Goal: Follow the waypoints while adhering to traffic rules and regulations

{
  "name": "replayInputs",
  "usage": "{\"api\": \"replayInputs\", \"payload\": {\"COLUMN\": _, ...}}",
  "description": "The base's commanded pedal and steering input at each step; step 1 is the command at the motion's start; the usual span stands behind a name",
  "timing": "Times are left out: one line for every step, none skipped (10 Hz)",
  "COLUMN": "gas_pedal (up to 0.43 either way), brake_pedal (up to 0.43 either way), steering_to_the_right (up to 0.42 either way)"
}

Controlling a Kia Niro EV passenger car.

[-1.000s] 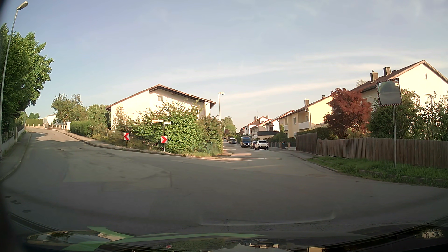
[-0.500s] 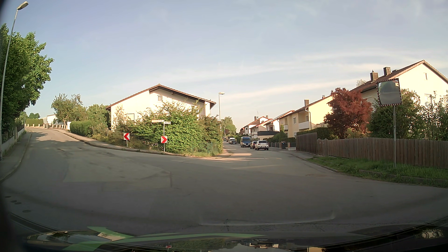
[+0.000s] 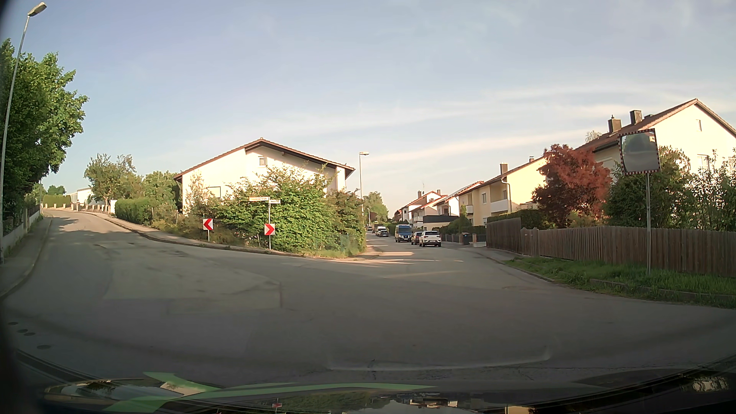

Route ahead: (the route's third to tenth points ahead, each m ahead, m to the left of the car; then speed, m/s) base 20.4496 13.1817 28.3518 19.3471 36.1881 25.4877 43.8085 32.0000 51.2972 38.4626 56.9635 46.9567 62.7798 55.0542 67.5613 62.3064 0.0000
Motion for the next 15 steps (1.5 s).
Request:
{"api": "replayInputs", "payload": {"gas_pedal": 0.000, "brake_pedal": 0.329, "steering_to_the_right": -0.225}}
{"api": "replayInputs", "payload": {"gas_pedal": 0.000, "brake_pedal": 0.329, "steering_to_the_right": -0.225}}
{"api": "replayInputs", "payload": {"gas_pedal": 0.000, "brake_pedal": 0.329, "steering_to_the_right": -0.225}}
{"api": "replayInputs", "payload": {"gas_pedal": 0.000, "brake_pedal": 0.335, "steering_to_the_right": -0.225}}
{"api": "replayInputs", "payload": {"gas_pedal": 0.000, "brake_pedal": 0.335, "steering_to_the_right": -0.225}}
{"api": "replayInputs", "payload": {"gas_pedal": 0.000, "brake_pedal": 0.335, "steering_to_the_right": -0.225}}
{"api": "replayInputs", "payload": {"gas_pedal": 0.000, "brake_pedal": 0.335, "steering_to_the_right": -0.225}}
{"api": "replayInputs", "payload": {"gas_pedal": 0.000, "brake_pedal": 0.335, "steering_to_the_right": -0.225}}
{"api": "replayInputs", "payload": {"gas_pedal": 0.000, "brake_pedal": 0.335, "steering_to_the_right": -0.225}}
{"api": "replayInputs", "payload": {"gas_pedal": 0.000, "brake_pedal": 0.335, "steering_to_the_right": -0.225}}
{"api": "replayInputs", "payload": {"gas_pedal": 0.000, "brake_pedal": 0.335, "steering_to_the_right": -0.225}}
{"api": "replayInputs", "payload": {"gas_pedal": 0.000, "brake_pedal": 0.335, "steering_to_the_right": -0.225}}
{"api": "replayInputs", "payload": {"gas_pedal": 0.000, "brake_pedal": 0.329, "steering_to_the_right": -0.224}}
{"api": "replayInputs", "payload": {"gas_pedal": 0.000, "brake_pedal": 0.323, "steering_to_the_right": -0.224}}
{"api": "replayInputs", "payload": {"gas_pedal": 0.000, "brake_pedal": 0.317, "steering_to_the_right": -0.224}}
